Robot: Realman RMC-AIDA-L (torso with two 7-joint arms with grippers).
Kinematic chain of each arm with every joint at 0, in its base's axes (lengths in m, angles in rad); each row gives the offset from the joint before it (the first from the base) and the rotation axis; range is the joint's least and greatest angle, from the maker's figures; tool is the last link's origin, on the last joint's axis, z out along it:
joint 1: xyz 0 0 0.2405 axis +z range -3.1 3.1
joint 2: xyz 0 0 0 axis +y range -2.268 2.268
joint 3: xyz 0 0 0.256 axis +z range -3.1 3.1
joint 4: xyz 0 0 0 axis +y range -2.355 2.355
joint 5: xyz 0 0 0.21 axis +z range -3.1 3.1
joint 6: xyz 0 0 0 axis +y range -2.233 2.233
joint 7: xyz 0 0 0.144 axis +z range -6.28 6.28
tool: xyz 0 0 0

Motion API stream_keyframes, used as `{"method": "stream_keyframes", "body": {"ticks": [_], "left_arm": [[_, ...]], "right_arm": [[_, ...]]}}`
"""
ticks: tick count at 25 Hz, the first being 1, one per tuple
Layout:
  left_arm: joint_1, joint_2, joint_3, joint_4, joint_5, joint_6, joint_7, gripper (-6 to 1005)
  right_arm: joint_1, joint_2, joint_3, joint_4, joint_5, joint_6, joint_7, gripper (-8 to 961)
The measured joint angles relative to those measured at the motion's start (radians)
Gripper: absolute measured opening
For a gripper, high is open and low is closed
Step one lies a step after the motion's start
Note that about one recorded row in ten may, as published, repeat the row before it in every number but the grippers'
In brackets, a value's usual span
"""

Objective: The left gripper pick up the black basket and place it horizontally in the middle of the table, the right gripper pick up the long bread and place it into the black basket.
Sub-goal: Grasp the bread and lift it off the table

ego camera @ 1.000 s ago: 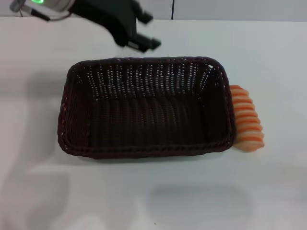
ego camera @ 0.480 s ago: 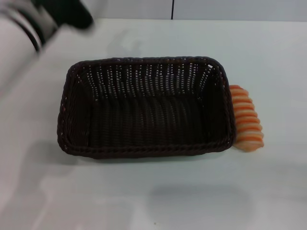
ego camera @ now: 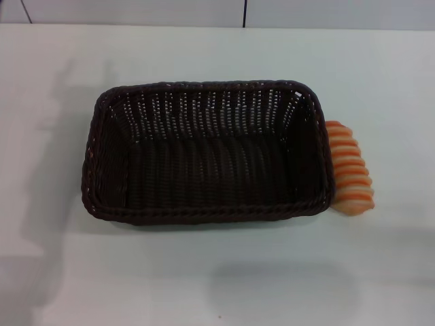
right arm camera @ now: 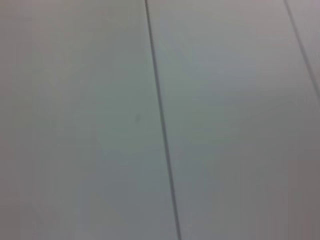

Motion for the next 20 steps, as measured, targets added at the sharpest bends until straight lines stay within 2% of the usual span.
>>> {"method": "stream_keyframes", "body": {"ticks": [5,8,11,20], "left_arm": [[-0.056,0.002,-0.138,0.322,0.085,0.187,-0.518,792],[-0.109,0.004,-0.212,0.531,0.109,0.321,-0.72,792],[-0.126,-0.002,-0.261,0.628,0.108,0.372,-0.766,792],[-0.116,-0.007,-0.264,0.693,0.107,0.383,-0.734,793]], "right_arm": [[0.013,-0.002,-0.055,0.0,-0.001,0.026,0.0,837],[0.032,-0.002,-0.1,0.0,-0.001,0.065,0.0,837],[0.068,-0.002,-0.155,-0.001,-0.001,0.136,0.0,838],[0.205,0.0,-0.245,0.008,-0.003,0.403,0.008,837]]}}
